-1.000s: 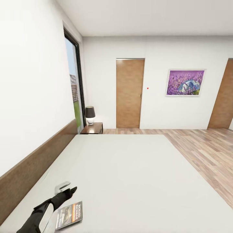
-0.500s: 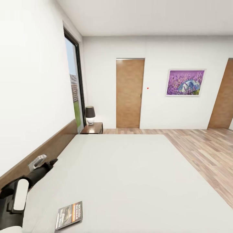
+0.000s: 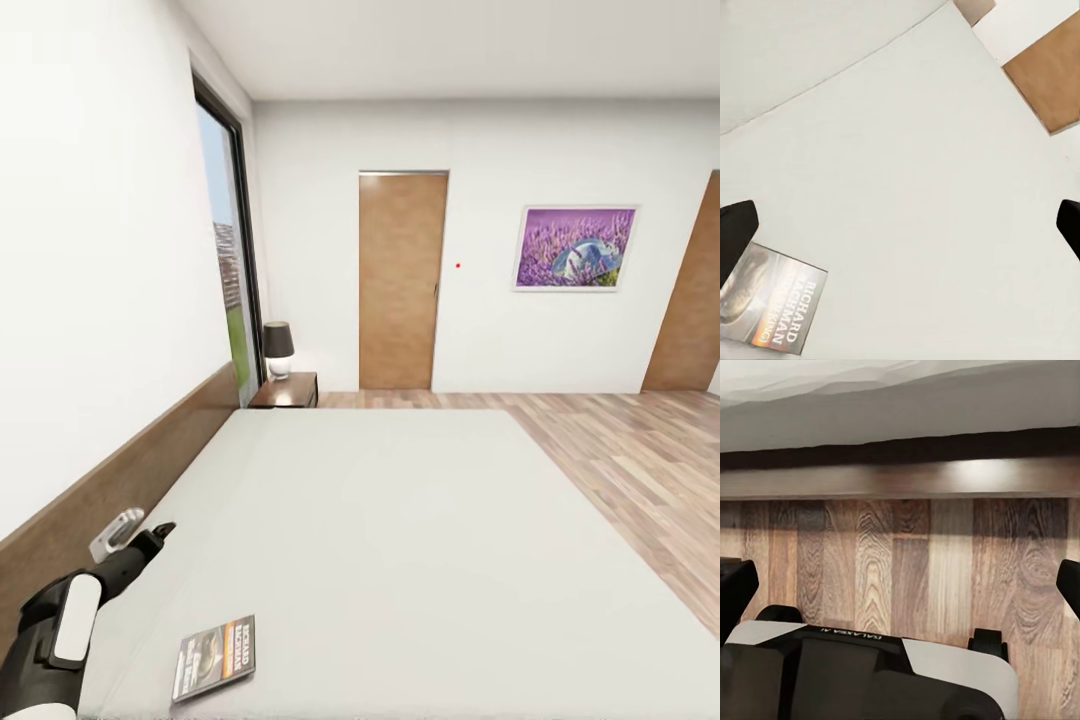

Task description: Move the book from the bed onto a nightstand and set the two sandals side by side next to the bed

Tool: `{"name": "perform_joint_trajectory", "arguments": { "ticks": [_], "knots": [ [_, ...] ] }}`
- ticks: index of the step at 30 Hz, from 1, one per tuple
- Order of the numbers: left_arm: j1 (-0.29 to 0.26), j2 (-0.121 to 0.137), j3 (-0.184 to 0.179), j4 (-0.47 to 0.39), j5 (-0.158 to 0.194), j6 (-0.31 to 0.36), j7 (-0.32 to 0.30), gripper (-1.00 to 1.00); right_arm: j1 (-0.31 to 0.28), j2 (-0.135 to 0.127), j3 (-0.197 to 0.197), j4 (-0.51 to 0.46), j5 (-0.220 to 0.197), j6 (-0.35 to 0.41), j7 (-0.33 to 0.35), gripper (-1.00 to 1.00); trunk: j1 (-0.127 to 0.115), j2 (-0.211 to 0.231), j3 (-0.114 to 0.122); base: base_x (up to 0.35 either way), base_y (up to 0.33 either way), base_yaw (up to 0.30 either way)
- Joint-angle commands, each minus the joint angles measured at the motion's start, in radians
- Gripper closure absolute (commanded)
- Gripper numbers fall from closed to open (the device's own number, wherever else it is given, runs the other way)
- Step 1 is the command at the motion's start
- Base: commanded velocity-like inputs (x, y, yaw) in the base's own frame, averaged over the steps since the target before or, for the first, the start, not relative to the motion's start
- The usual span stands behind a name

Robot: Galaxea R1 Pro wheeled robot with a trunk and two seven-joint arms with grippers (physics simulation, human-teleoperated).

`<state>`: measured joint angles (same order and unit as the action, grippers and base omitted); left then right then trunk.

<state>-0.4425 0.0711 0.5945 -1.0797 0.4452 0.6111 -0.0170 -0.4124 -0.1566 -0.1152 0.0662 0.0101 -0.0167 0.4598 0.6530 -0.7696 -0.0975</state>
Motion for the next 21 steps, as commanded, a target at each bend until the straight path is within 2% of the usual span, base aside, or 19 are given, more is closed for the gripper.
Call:
{"name": "perform_joint_trajectory", "arguments": {
  "ticks": [1, 4, 6, 7, 10, 11, 21],
  "knots": [
    [-0.001, -0.001, 0.000, 0.002, 0.003, -0.002, 0.013, -1.00, -0.002, 0.000, -0.008, 0.004, 0.001, -0.002, 0.003, -1.00, 0.000, -0.002, -0.003, 0.000, 0.000, 0.000],
    [-0.002, -0.002, -0.004, 0.009, 0.004, -0.041, 0.077, -1.00, -0.002, -0.001, -0.008, 0.004, 0.001, -0.002, 0.003, -1.00, 0.000, -0.002, -0.008, 0.000, 0.000, 0.000],
    [-0.002, -0.007, -0.008, 0.024, 0.004, -0.119, 0.144, -1.00, -0.002, -0.001, -0.008, 0.004, 0.001, -0.002, 0.003, -1.00, 0.000, -0.002, -0.011, 0.000, 0.000, 0.000],
    [-0.002, -0.017, -0.009, 0.052, 0.004, -0.201, 0.182, -1.00, -0.002, -0.001, -0.008, 0.004, 0.000, -0.002, 0.003, -1.00, 0.000, -0.002, -0.013, 0.000, 0.000, 0.000],
    [-0.002, -0.022, -0.011, 0.077, 0.004, -0.278, 0.209, -1.00, -0.002, -0.001, -0.008, 0.004, 0.000, -0.002, 0.003, -1.00, 0.000, -0.002, -0.017, 0.000, 0.000, 0.000],
    [-0.002, -0.025, -0.010, 0.093, 0.005, -0.322, 0.222, -1.00, -0.002, -0.001, -0.008, 0.004, 0.000, -0.002, 0.003, -1.00, 0.000, -0.002, -0.019, 0.000, 0.000, 0.000],
    [-0.002, -0.027, -0.010, 0.112, 0.011, -0.342, 0.234, -1.00, -0.002, -0.001, -0.008, 0.004, -0.001, -0.002, 0.003, -1.00, 0.000, -0.002, -0.035, 0.000, 0.000, 0.000]
  ]
}}
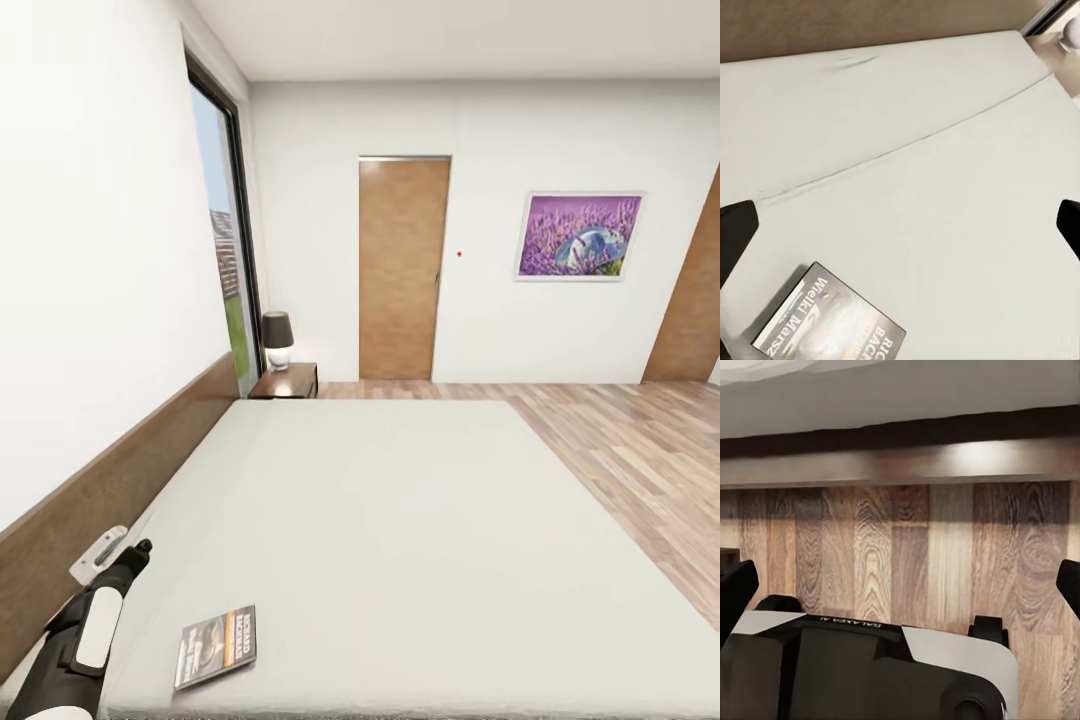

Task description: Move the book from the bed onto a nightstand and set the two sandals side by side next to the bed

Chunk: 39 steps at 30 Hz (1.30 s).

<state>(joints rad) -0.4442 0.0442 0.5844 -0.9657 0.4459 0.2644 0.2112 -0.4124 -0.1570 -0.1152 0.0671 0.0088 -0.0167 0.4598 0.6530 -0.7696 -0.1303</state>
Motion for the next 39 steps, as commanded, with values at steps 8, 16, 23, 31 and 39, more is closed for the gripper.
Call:
{"name": "perform_joint_trajectory", "arguments": {
  "ticks": [8, 16, 23, 31, 39],
  "knots": [
    [-0.002, -0.001, 0.000, -0.003, 0.045, 0.109, 0.003, -1.00, -0.002, -0.001, -0.007, 0.003, 0.001, -0.002, 0.004, -1.00, 0.000, -0.001, -0.014, 0.000, 0.000, 0.000],
    [-0.002, 0.001, 0.000, -0.004, 0.107, 0.139, 0.001, -1.00, -0.002, -0.001, -0.007, 0.003, 0.001, -0.002, 0.004, -1.00, 0.000, -0.001, -0.027, 0.000, 0.000, 0.000],
    [-0.002, 0.000, 0.000, -0.005, 0.113, 0.142, 0.000, -1.00, -0.002, -0.001, -0.007, 0.003, 0.000, -0.002, 0.004, -1.00, 0.000, -0.001, -0.038, 0.000, 0.000, 0.000],
    [-0.002, -0.002, 0.000, -0.005, 0.114, 0.142, -0.001, -1.00, -0.002, -0.001, -0.007, 0.003, 0.001, -0.002, 0.004, -1.00, 0.000, -0.001, -0.050, 0.000, 0.000, 0.000],
    [-0.002, -0.003, 0.001, -0.005, 0.114, 0.142, -0.001, -1.00, -0.002, -0.001, -0.007, 0.003, 0.000, -0.002, 0.004, -1.00, 0.000, -0.001, -0.063, 0.000, 0.000, 0.013]
  ]
}}
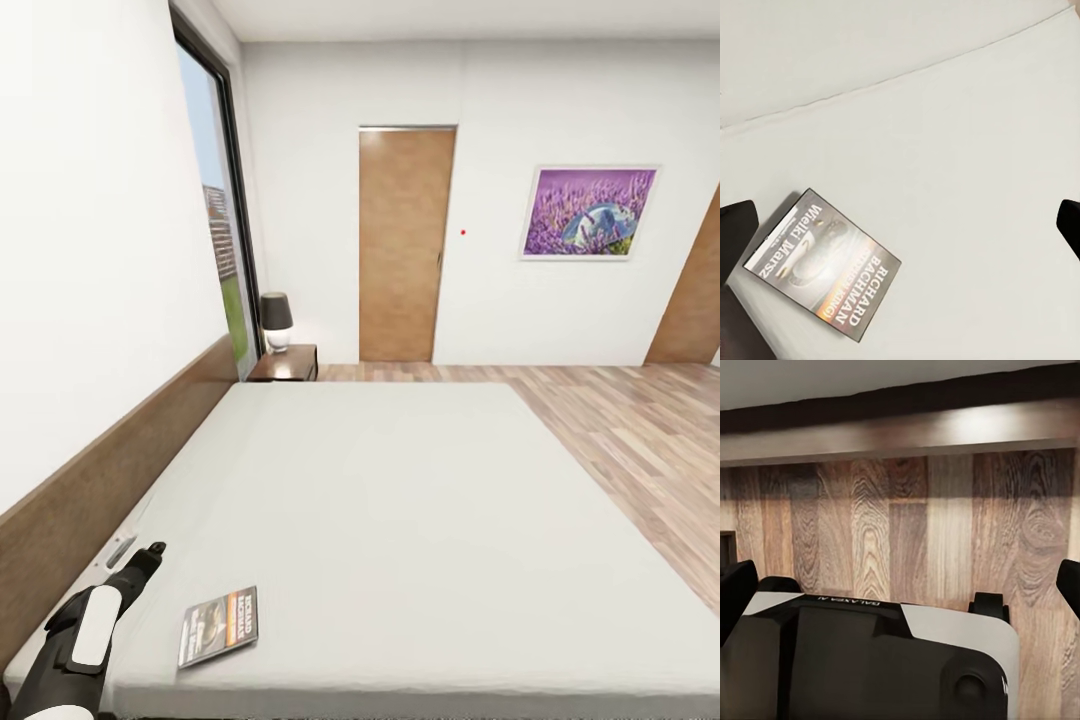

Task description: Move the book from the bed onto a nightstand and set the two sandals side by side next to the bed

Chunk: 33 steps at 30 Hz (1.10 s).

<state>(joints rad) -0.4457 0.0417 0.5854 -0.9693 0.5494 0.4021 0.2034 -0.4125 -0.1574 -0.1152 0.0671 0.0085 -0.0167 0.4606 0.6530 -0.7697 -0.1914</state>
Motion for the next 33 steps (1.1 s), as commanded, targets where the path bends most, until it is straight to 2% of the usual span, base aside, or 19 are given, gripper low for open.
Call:
{"name": "perform_joint_trajectory", "arguments": {
  "ticks": [1, 33],
  "knots": [
    [-0.001, 0.000, 0.000, -0.002, 0.010, 0.004, 0.007, -1.00, -0.002, -0.001, -0.007, 0.003, 0.001, -0.002, 0.003, -1.00, 0.000, -0.001, -0.003, 0.000, 0.000, 0.046],
    [-0.001, -0.002, 0.000, -0.001, 0.010, 0.003, 0.005, -1.00, -0.002, -0.001, -0.007, 0.003, 0.001, 0.000, 0.003, -1.00, 0.000, -0.001, -0.053, 0.000, 0.000, 0.065]
  ]
}}
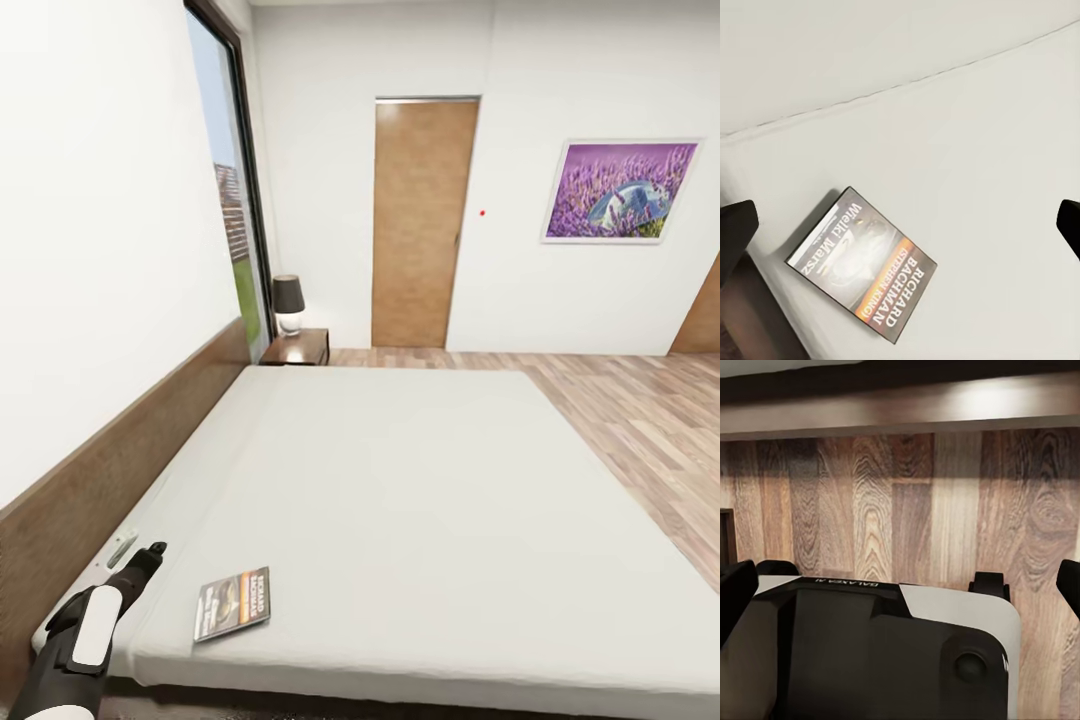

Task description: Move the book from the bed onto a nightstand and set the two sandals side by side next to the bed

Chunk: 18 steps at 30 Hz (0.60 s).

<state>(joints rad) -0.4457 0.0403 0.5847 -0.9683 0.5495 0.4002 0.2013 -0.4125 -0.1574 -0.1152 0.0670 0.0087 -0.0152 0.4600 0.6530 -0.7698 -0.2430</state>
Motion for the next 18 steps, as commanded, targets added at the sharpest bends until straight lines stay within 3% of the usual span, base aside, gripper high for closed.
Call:
{"name": "perform_joint_trajectory", "arguments": {
  "ticks": [1, 18],
  "knots": [
    [-0.001, 0.000, 0.000, -0.002, 0.010, 0.004, 0.007, -1.00, -0.002, -0.001, -0.008, 0.003, 0.001, -0.001, 0.003, -1.00, 0.000, -0.001, -0.003, 0.000, 0.000, 0.068],
    [-0.001, -0.002, 0.000, -0.001, 0.011, 0.005, 0.004, -1.00, -0.002, -0.004, -0.008, 0.004, 0.001, 0.010, 0.004, -1.00, 0.000, -0.001, -0.030, 0.000, 0.000, 0.015]
  ]
}}
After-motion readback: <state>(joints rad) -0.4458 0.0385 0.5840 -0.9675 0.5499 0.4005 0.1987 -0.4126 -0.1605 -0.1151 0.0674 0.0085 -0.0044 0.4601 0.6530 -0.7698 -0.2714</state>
